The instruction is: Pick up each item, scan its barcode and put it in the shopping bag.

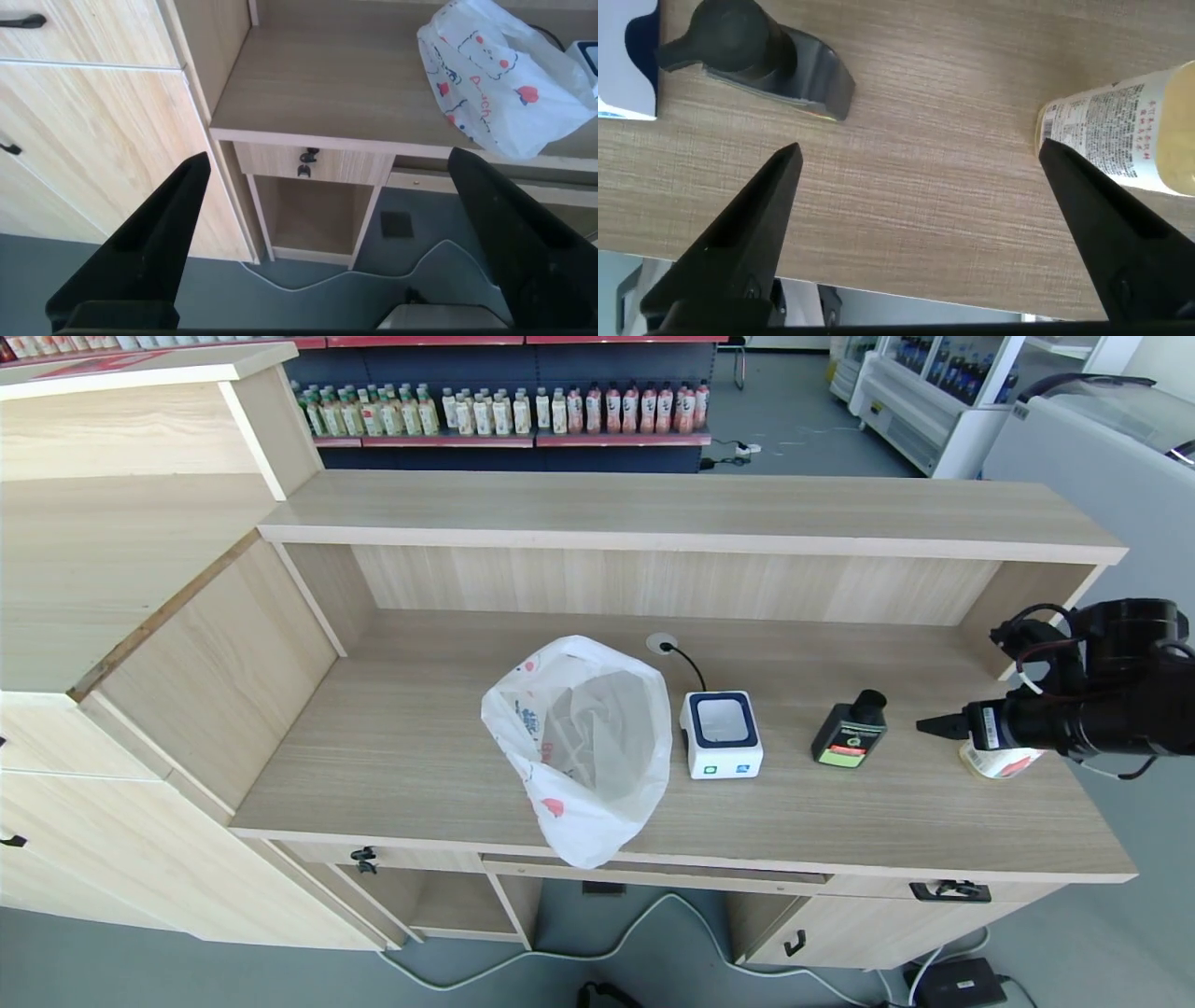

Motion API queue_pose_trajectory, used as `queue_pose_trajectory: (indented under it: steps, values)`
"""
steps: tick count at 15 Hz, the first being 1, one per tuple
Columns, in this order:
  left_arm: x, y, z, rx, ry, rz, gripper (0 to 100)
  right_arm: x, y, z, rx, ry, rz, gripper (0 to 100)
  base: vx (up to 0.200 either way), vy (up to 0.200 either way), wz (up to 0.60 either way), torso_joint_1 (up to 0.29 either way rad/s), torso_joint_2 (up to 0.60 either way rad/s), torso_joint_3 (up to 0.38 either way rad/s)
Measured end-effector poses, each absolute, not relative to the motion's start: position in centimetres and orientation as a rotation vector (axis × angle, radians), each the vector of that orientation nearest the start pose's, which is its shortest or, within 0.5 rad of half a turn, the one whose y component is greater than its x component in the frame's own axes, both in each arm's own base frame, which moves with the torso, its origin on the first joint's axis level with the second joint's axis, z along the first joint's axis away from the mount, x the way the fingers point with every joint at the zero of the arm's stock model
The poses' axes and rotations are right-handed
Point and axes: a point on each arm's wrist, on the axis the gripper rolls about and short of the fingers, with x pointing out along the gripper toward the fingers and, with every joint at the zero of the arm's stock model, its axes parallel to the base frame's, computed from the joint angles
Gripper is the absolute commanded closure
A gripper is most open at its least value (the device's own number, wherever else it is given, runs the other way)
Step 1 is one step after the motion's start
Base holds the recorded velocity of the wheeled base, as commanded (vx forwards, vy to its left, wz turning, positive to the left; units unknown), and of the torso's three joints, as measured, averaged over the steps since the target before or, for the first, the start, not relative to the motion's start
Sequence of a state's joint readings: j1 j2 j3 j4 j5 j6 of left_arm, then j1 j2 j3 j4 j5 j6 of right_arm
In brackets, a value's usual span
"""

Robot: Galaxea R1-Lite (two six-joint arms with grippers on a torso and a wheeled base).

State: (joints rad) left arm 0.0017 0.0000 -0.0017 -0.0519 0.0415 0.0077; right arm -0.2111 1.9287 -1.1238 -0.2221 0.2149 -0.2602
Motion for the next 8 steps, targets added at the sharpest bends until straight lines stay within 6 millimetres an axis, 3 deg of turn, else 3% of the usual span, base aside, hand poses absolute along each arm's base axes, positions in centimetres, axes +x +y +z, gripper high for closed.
queue_pose_trajectory:
  steps: [8]
  values:
    - [-2.3,0.1,8.1,0.007,-0.053,0.044,0,37.3,-6.4,12.8,-0.257,0.609,0.155,0,0.000,0.000,0.00,0.000,0.00,0.000]
